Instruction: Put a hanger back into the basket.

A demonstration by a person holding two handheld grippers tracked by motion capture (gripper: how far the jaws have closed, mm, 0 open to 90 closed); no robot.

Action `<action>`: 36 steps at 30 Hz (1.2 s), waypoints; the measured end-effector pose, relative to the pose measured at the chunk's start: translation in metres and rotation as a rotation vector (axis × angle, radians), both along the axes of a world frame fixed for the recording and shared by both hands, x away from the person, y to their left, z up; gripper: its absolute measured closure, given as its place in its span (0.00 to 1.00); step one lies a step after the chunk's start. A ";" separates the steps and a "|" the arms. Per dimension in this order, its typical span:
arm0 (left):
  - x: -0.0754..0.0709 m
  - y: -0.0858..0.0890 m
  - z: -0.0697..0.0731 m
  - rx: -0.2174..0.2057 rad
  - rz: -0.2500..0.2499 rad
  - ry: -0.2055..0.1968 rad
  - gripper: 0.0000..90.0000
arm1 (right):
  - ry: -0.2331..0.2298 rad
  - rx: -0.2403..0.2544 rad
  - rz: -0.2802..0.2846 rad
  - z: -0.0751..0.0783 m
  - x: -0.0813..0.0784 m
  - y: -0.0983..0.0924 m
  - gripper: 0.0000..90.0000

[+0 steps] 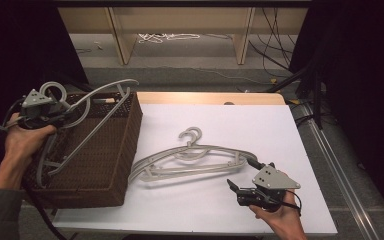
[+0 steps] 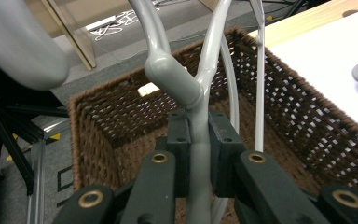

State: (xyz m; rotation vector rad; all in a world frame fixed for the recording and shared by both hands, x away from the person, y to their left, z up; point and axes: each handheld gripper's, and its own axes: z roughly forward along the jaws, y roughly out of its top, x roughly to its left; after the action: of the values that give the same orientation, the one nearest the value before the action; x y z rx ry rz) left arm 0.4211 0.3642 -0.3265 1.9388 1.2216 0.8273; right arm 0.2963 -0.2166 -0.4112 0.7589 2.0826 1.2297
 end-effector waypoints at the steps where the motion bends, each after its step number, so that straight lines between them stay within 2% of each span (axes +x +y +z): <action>1: -0.001 0.001 -0.002 -0.007 0.008 -0.003 0.90 | 0.001 0.000 -0.001 0.000 0.000 0.000 0.19; 10: -0.003 0.013 -0.019 0.016 0.025 0.029 0.90 | 0.006 -0.009 0.003 -0.001 0.001 0.000 0.19; 11: -0.003 0.015 -0.019 0.033 0.017 0.040 0.90 | 0.007 -0.008 0.004 -0.001 0.001 0.000 0.20; 12: -0.004 0.014 -0.022 0.011 0.029 0.035 0.90 | 0.007 -0.008 0.004 -0.001 0.001 -0.001 0.20; 14: -0.005 0.015 -0.023 0.047 0.011 0.053 0.90 | 0.013 -0.008 0.001 -0.001 0.001 -0.001 0.20; 15: -0.004 0.013 -0.025 0.037 0.018 0.047 0.90 | 0.009 -0.005 -0.003 -0.002 0.001 0.000 0.20; 16: -0.004 0.013 -0.024 0.058 0.009 0.059 0.90 | 0.009 -0.004 -0.003 -0.002 0.001 0.000 0.20; 22: 0.001 0.014 -0.034 0.076 0.020 0.086 0.89 | 0.010 -0.008 0.003 -0.002 0.001 0.000 0.20; 25: 0.003 0.013 -0.041 0.121 0.035 0.100 0.90 | 0.014 -0.006 0.000 -0.003 0.001 0.000 0.20; 28: 0.004 0.013 -0.048 0.100 0.025 0.114 0.89 | 0.019 -0.009 0.004 -0.002 0.001 -0.001 0.20; 36: 0.011 0.006 -0.065 0.110 0.029 0.155 0.89 | 0.019 -0.015 0.011 -0.003 0.001 0.000 0.20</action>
State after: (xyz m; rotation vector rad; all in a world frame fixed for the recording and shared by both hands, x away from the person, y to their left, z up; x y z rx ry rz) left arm 0.4325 0.3705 -0.3914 2.1118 1.3216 0.7847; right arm 0.2975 -0.2166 -0.4138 0.7566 2.1118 1.2157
